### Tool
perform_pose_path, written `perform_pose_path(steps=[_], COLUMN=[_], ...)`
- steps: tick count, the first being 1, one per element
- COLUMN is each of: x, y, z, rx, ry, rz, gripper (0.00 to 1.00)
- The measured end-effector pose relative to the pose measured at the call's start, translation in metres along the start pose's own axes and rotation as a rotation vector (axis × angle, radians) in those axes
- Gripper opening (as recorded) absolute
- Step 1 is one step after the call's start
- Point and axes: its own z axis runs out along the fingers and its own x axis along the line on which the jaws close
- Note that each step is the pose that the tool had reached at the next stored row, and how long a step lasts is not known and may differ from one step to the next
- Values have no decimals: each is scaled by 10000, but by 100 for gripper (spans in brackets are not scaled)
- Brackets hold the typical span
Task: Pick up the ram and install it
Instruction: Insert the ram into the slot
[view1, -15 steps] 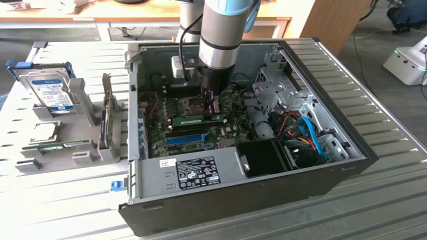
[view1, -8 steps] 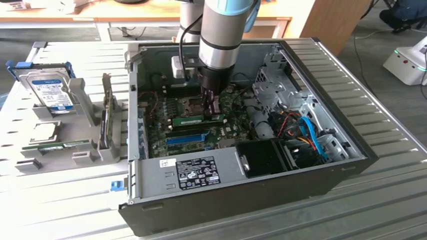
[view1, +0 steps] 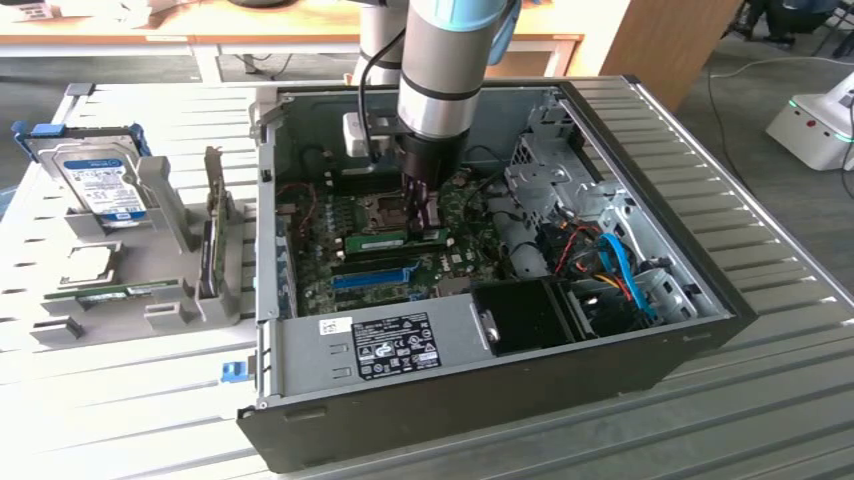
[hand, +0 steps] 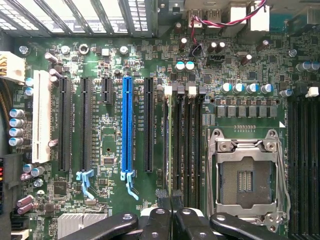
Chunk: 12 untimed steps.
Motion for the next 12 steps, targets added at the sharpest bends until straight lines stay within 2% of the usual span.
perform_pose_path(steps=[12], x=[0], y=[-1], z=[13], rx=[0], ry=[-4], rz=[0], gripper=[12])
